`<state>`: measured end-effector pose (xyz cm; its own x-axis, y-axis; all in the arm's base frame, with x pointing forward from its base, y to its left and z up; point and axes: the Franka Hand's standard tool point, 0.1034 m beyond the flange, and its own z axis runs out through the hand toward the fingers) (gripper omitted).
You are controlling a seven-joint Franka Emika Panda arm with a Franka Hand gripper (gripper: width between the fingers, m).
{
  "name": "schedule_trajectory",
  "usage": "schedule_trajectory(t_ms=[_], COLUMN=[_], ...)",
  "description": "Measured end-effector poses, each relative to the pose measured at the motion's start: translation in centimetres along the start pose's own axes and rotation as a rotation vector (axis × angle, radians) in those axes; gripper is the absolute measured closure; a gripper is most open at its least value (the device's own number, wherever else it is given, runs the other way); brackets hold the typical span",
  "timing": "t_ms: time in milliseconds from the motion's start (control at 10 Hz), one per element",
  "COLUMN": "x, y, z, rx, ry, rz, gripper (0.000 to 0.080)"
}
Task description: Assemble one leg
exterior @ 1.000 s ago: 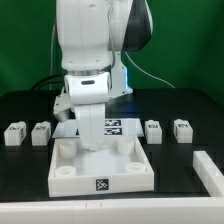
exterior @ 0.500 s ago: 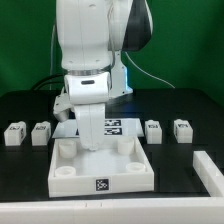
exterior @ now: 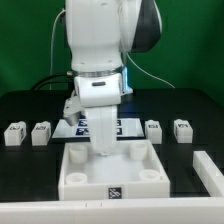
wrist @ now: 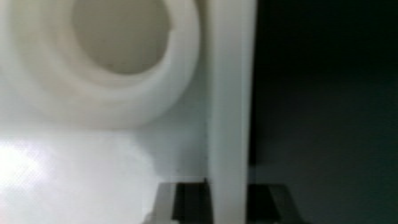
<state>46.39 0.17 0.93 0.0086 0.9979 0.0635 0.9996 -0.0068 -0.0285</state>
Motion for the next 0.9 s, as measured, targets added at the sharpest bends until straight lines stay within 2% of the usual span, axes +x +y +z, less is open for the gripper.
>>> schedule_trajectory(t_ms=[200, 400, 600, 900], x=[2.5, 4.3, 5.4, 5.3], y=[1.1, 0.9, 1.0, 2.6], z=[0.0, 0.2, 0.5, 0.4], rx=[-0.004, 0.001, 0.003, -0.020], ry=[0.011, 0.017, 0.025, 0.033], rz=[0.014, 0.015, 0.002, 0.001], gripper=[0.0739, 0.0739, 0.0739, 0.0739])
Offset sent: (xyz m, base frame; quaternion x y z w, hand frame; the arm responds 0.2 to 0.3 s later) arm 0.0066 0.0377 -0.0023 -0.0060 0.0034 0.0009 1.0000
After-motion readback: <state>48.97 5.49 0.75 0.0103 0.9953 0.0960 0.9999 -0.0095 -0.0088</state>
